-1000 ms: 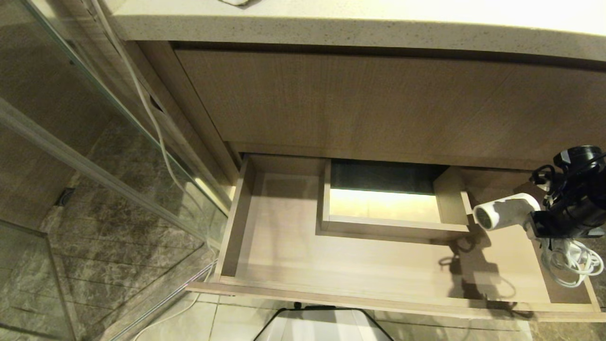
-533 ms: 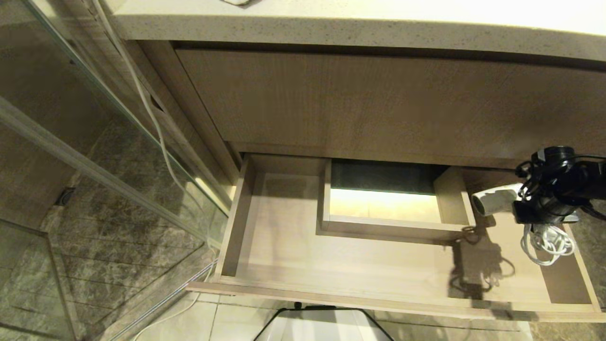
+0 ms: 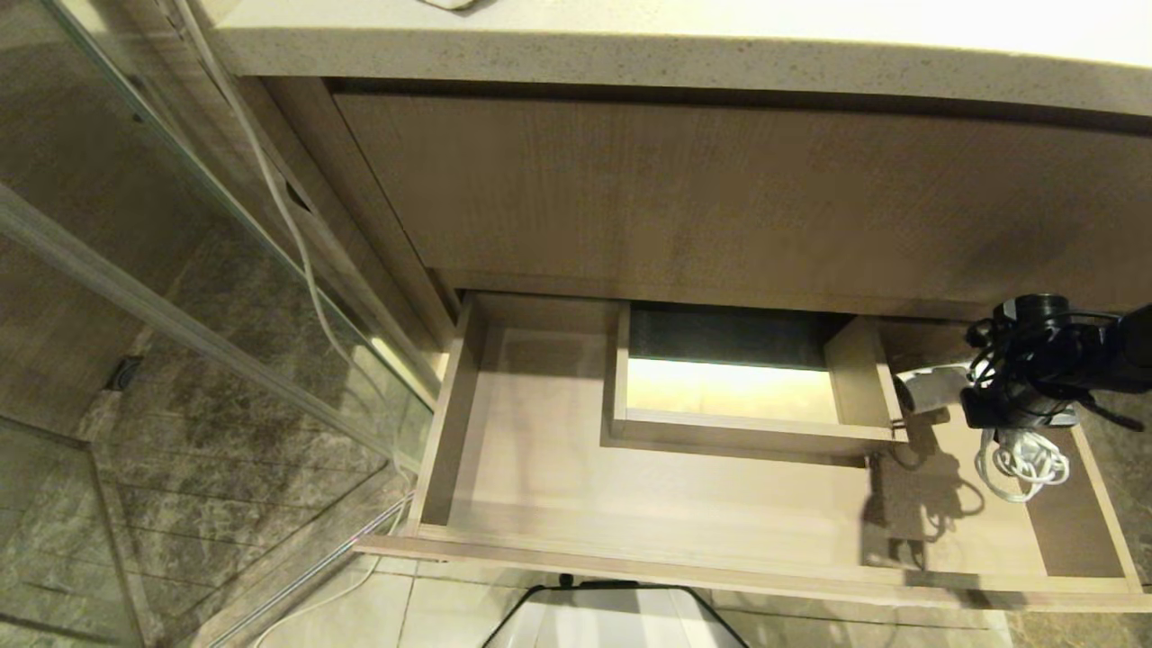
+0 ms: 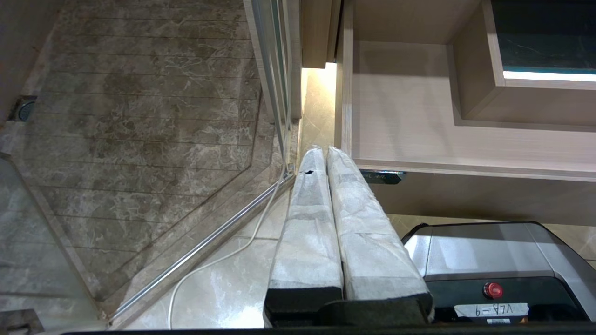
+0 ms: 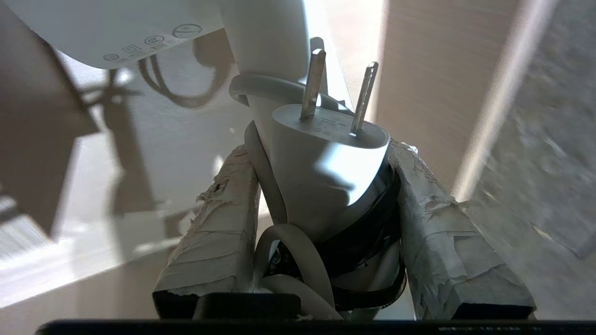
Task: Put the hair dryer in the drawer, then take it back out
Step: Put it into the drawer
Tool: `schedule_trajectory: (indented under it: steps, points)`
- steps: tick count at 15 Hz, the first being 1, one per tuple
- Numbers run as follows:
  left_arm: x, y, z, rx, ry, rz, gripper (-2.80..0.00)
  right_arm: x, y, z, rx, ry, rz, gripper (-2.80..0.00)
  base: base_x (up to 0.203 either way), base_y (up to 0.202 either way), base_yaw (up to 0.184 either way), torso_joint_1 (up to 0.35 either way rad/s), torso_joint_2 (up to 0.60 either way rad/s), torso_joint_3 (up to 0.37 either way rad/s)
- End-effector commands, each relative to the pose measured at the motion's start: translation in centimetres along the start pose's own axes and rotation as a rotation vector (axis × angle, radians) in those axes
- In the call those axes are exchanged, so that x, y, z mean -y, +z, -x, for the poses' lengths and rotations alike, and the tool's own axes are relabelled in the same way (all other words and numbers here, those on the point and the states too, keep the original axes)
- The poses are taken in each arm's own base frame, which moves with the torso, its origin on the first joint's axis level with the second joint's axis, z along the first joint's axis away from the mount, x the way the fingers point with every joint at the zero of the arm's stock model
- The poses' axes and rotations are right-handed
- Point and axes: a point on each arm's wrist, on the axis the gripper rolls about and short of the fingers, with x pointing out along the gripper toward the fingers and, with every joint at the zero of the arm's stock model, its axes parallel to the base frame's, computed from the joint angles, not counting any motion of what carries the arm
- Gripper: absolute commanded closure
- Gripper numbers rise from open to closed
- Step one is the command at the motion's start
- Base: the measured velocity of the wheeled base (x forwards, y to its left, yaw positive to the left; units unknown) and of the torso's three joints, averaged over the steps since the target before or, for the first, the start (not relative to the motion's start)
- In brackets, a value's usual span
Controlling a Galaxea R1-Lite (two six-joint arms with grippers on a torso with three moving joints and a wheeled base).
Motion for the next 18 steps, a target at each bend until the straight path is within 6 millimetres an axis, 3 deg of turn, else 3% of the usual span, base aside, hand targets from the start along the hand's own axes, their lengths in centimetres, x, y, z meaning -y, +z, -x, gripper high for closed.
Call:
schedule_trajectory:
  steps: [1, 10, 18]
  points:
    - [0.0, 0.0, 0.0, 0.000, 0.000, 0.000, 0.00, -0.5, 0.0, -2.1, -0.012, -0.002, 0.020, 0.00, 0.000, 0.000, 0.000, 0.000, 0.00, 0.000]
    - [0.0, 0.0, 0.0, -0.001, 0.000, 0.000, 0.00, -2.0, 0.0, -7.0, 0.084, -0.019, 0.079, 0.00, 0.000, 0.000, 0.000, 0.000, 0.00, 0.000]
    - [0.0, 0.0, 0.0, -0.001, 0.000, 0.000, 0.00, -2.4, -0.2, -8.4, 0.145, -0.034, 0.143, 0.00, 0.000, 0.000, 0.000, 0.000, 0.00, 0.000]
